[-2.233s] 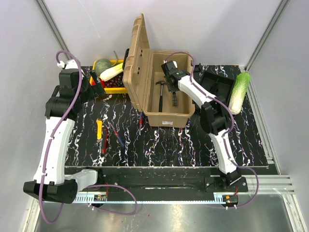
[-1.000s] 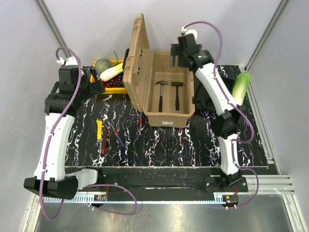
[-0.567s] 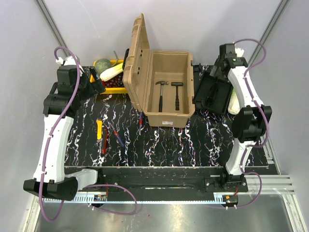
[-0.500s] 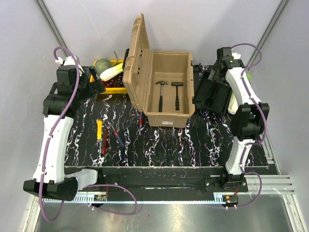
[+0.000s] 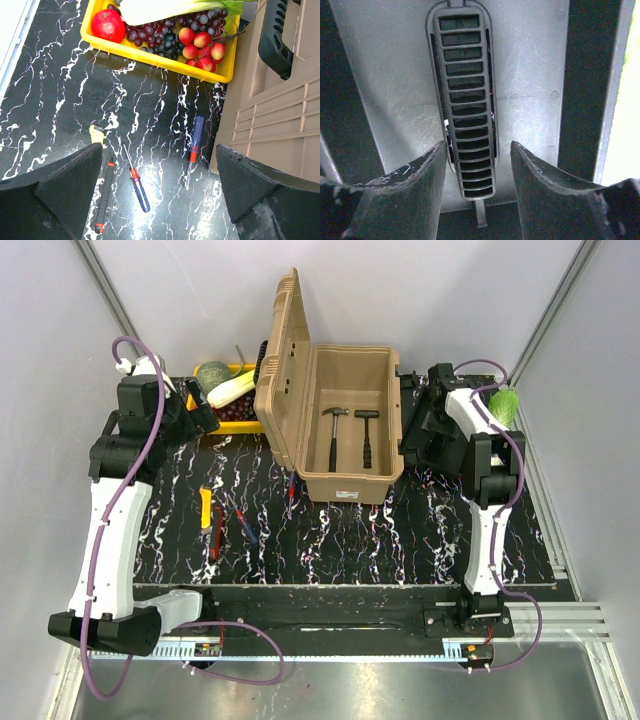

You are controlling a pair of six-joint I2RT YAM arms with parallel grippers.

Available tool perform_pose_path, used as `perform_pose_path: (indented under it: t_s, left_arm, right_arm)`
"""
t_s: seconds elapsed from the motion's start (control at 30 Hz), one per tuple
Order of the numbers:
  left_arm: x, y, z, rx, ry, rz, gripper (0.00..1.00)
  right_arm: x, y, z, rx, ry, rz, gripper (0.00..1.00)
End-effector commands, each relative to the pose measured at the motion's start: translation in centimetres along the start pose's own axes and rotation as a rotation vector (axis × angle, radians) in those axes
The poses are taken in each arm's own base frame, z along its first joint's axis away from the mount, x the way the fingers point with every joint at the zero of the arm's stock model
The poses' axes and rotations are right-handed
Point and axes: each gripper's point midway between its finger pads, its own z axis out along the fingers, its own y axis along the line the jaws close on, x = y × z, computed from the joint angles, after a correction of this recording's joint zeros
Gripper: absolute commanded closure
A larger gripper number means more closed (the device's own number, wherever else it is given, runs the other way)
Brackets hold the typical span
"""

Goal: Pack the tool kit

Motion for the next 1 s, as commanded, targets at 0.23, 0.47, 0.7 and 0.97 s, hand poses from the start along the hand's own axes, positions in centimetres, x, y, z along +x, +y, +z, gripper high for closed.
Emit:
perform_pose_path:
  t_s: [0.23, 0.47, 0.7, 0.97]
  left_arm:
    - [-1.7, -0.6, -0.3, 0.025, -0.062, 0.005, 0.01]
    - [-1.9, -0.6, -0.7, 0.025, -0.076, 0.004, 0.01]
    - [-1.6, -0.3, -1.1, 0.022, -0.079, 0.000, 0.01]
    - [-1.7, 0.3, -1.3, -0.005, -0.096, 0.015, 0.01]
  right_arm:
    - [-2.6, 0.4, 1.2, 0.004, -0.078, 0.063, 0.56]
    - [-3.8, 0.0, 0.3, 0.001, -0.106, 0.082, 1.00]
    - [-7.8, -0.7, -5.0, -0.036, -0.236, 0.086, 1.00]
    - [-10.8, -2.7, -11.1, 0.019, -0.387, 0.085, 1.00]
